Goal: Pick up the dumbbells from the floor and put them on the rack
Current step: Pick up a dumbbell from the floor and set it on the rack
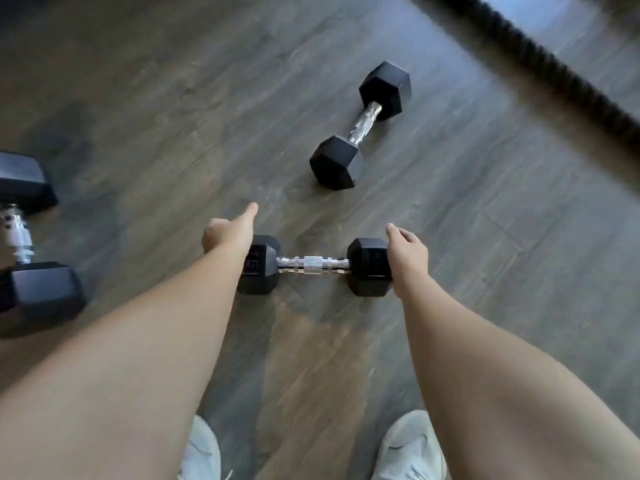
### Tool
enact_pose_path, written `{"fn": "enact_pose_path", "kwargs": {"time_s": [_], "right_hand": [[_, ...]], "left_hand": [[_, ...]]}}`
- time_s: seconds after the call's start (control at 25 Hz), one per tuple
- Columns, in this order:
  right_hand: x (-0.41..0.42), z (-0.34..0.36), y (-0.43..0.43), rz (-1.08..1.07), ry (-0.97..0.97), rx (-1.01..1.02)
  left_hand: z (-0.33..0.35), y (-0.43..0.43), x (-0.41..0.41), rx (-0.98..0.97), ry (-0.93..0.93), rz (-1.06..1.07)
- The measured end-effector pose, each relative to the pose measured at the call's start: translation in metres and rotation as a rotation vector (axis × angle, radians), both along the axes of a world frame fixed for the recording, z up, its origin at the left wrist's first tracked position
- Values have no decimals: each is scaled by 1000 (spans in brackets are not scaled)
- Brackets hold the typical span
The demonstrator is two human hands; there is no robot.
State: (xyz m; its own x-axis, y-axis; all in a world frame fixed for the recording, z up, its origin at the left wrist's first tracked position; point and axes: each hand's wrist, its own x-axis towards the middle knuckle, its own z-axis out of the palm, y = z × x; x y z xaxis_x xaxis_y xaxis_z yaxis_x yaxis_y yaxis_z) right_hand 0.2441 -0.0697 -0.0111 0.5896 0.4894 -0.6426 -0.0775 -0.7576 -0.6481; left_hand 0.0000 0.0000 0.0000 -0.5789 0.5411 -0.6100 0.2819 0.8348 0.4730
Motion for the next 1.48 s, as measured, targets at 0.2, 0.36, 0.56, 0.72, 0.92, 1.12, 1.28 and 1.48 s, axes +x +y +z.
{"fn": "enact_pose_path", "kwargs": {"time_s": [0.2,0.36,0.56,0.72,0.92,1.12,1.28,1.48], "right_hand": [[-9,-36,-5,-77,89,-120],[-11,-32,-2,-176,137,-177],[-23,31,8,-261,175,-143],[-42,190,58,-244,205,-13],[-77,481,133,-180,198,167],[-110,733,188,-170,199,346],[-138,876,215,-138,167,451],[-161,944,244,-159,226,531]], "left_hand": [[-25,2,-6,-286,-325,13],[-31,-5,-10,-426,-391,2],[31,0,-15,-382,-404,15],[204,46,-31,-249,-386,21],[504,112,-71,-56,-372,108],[754,154,-106,23,-396,98],[893,180,-141,101,-427,23],[971,205,-167,177,-417,-34]]}}
